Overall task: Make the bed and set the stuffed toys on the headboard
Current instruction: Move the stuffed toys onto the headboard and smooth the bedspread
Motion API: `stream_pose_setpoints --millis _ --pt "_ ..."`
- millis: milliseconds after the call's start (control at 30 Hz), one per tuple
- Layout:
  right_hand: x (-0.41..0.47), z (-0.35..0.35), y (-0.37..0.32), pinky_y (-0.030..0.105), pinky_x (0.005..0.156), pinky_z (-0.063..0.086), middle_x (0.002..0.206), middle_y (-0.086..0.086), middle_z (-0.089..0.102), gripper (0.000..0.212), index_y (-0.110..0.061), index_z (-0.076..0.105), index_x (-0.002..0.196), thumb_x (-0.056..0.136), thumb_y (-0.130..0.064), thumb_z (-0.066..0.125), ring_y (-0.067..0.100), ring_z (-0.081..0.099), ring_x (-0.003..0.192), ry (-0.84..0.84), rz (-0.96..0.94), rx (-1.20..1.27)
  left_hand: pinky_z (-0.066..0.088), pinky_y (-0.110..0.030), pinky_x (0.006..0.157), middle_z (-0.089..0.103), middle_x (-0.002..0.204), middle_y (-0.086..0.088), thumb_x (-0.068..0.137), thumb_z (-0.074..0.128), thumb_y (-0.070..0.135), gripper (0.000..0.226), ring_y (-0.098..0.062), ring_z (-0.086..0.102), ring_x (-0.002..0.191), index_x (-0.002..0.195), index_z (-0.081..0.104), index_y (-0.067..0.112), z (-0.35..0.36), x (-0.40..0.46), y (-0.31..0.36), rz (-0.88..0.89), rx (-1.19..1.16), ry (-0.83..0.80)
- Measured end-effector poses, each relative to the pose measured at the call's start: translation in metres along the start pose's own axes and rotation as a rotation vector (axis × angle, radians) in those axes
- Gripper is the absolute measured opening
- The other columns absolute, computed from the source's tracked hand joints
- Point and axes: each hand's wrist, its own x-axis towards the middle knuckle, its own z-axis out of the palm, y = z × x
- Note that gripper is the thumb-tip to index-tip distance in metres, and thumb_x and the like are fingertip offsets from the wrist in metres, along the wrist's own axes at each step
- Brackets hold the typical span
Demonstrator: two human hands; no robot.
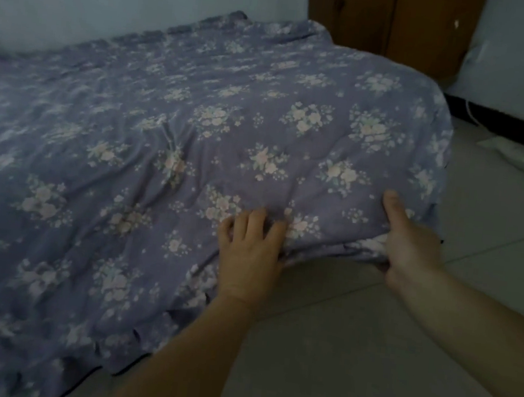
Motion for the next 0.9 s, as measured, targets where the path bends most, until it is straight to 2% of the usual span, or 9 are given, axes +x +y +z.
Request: stream_pose_setpoints --millis 67,133,267,367,467,633,733,833,900 --pt "-0.001 -0.004 -0.008 0.049 0.088 0.053 0.097 0.003 0.069 0.026 -0.021 0.064 0.086 0.078 -0.045 0.072 0.027 0.066 0.093 0.032 -0.081 -0.036 0.051 -0.038 0.071 0.065 0.092 -0.01 0.067 0.074 0.035 0.035 -0.03 0.057 0.085 0.095 0.07 0.015 -0.006 0.004 -0.006 0.083 -0.106 0.067" --pt "-0.002 -0.007 -0.019 0.04 0.079 0.056 0.087 0.007 0.065 0.042 -0.009 0.063 0.091 0.073 -0.046 0.07 0.024 0.064 0.082 0.031 -0.195 -0.073 0.053 -0.035 0.064 0.067 0.087 -0.012 0.077 0.052 0.035 0.037 -0.032 0.063 0.076 0.097 0.071 0.01 -0.018 0.009 -0.011 0.154 -0.195 0.002" --pt "-0.009 -0.01 -0.031 0.012 0.075 0.047 0.112 0.008 0.053 0.039 -0.01 0.049 0.124 0.086 -0.013 0.061 0.012 0.055 0.09 -0.192 -0.616 -0.405 0.041 -0.029 0.078 0.068 0.093 -0.015 0.099 0.039 0.031 0.039 -0.028 0.063 0.088 0.101 0.068 0.005 -0.059 0.035 -0.014 0.023 -0.469 -0.273" --pt "-0.018 -0.005 -0.029 0.036 0.1 0.038 0.134 0.01 0.045 0.063 -0.015 0.044 0.136 0.078 -0.033 0.058 0.026 0.045 0.121 -0.491 -1.046 -0.933 0.048 -0.022 0.055 0.063 0.062 -0.004 0.101 0.038 0.028 0.039 -0.008 0.058 0.051 0.074 0.062 0.013 -0.083 0.058 -0.012 -0.296 -0.89 -0.342" --pt "-0.015 0.009 -0.025 0.037 0.101 0.03 0.138 -0.003 0.042 0.057 -0.032 0.042 0.136 0.084 -0.044 0.06 0.02 0.04 0.128 -0.562 -1.15 -1.513 0.049 -0.023 0.051 0.06 0.057 -0.004 0.1 0.041 0.028 0.039 -0.013 0.056 0.048 0.07 0.06 0.012 -0.087 0.071 -0.006 -0.348 -0.928 -0.381" --pt "-0.009 0.019 -0.012 0.03 0.071 0.037 0.112 0.004 0.056 0.018 -0.02 0.054 0.103 0.093 -0.034 0.053 0.022 0.054 0.095 -0.515 -0.876 -1.533 0.044 -0.027 0.063 0.056 0.062 0.002 0.093 0.052 0.018 0.027 -0.009 0.051 0.057 0.068 0.057 0.01 -0.063 0.051 0.001 -0.164 -0.595 -0.463" --pt "-0.003 0.02 0.007 0.029 0.067 0.034 0.088 0.008 0.052 0.024 -0.016 0.044 0.077 0.093 -0.03 0.055 0.022 0.049 0.08 -0.492 -0.423 -1.235 0.043 -0.026 0.068 0.057 0.069 -0.002 0.09 0.056 0.015 0.017 -0.014 0.053 0.068 0.078 0.064 0.006 -0.045 0.035 -0.002 -0.192 -0.566 -0.447" --pt "0.009 0.028 0.044 0.028 0.064 0.04 0.092 0.008 0.055 0.011 -0.013 0.054 0.098 0.092 -0.022 0.057 0.022 0.053 0.073 -0.375 0.121 -0.631 0.05 -0.03 0.077 0.064 0.081 -0.009 0.091 0.056 0.014 0.013 -0.025 0.063 0.081 0.09 0.067 0.007 -0.033 0.026 -0.006 -0.291 -0.614 -0.458" --pt "0.014 0.036 0.066 0.03 0.072 0.046 0.117 0.009 0.059 0.036 -0.011 0.052 0.125 0.091 -0.024 0.059 0.02 0.057 0.086 -0.307 0.364 -0.279 0.051 -0.033 0.084 0.067 0.096 -0.012 0.092 0.055 0.015 0.016 -0.027 0.064 0.092 0.099 0.067 0.008 -0.029 0.02 -0.006 -0.31 -0.604 -0.483"
